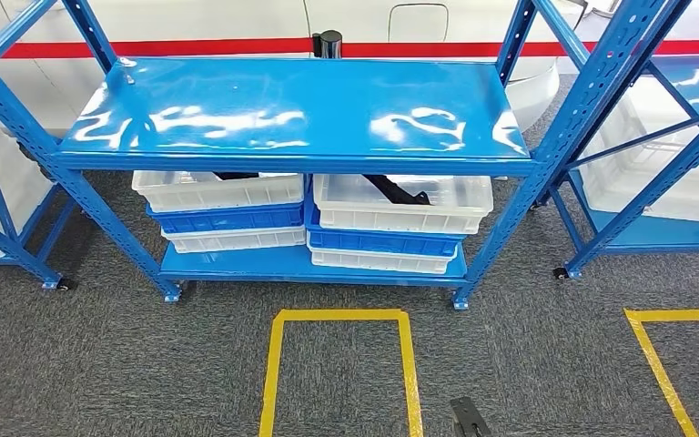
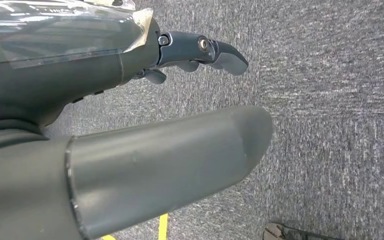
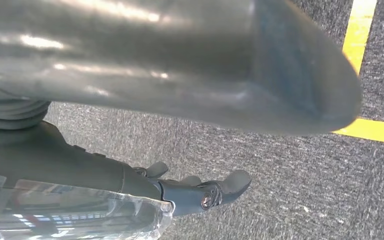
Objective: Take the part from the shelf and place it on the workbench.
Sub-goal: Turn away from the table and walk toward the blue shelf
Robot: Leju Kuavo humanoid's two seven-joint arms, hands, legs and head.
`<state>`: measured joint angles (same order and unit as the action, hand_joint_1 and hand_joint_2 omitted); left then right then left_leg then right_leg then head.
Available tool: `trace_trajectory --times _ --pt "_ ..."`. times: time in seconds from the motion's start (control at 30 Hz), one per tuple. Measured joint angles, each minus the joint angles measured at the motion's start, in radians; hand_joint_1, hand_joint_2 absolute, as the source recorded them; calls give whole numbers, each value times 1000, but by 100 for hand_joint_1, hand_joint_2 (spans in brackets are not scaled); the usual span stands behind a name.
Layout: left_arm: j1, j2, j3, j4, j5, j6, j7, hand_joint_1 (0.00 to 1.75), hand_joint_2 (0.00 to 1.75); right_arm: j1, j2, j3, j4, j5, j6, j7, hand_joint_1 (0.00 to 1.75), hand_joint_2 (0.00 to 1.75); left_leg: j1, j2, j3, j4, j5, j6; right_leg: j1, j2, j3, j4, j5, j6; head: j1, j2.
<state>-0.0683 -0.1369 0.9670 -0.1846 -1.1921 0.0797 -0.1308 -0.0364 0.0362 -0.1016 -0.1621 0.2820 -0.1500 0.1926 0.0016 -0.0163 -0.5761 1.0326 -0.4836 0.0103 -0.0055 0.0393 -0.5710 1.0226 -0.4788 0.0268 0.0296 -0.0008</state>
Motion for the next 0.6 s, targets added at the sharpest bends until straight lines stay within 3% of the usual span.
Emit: trace_trajectory --times 0.57,0.6 --pt "0 -1 0 0 0 0 0 0 0 0 0 0 0 3 -3 -2 0 0 1 1 0 0 -1 5 0 0 0 -3 2 4 0 0" --pt "0 -1 0 0 0 1 -1 0 44 0 0 1 0 7 -4 -3 0 0 2 1 0 0 -1 5 0 0 0 -3 2 4 0 0"
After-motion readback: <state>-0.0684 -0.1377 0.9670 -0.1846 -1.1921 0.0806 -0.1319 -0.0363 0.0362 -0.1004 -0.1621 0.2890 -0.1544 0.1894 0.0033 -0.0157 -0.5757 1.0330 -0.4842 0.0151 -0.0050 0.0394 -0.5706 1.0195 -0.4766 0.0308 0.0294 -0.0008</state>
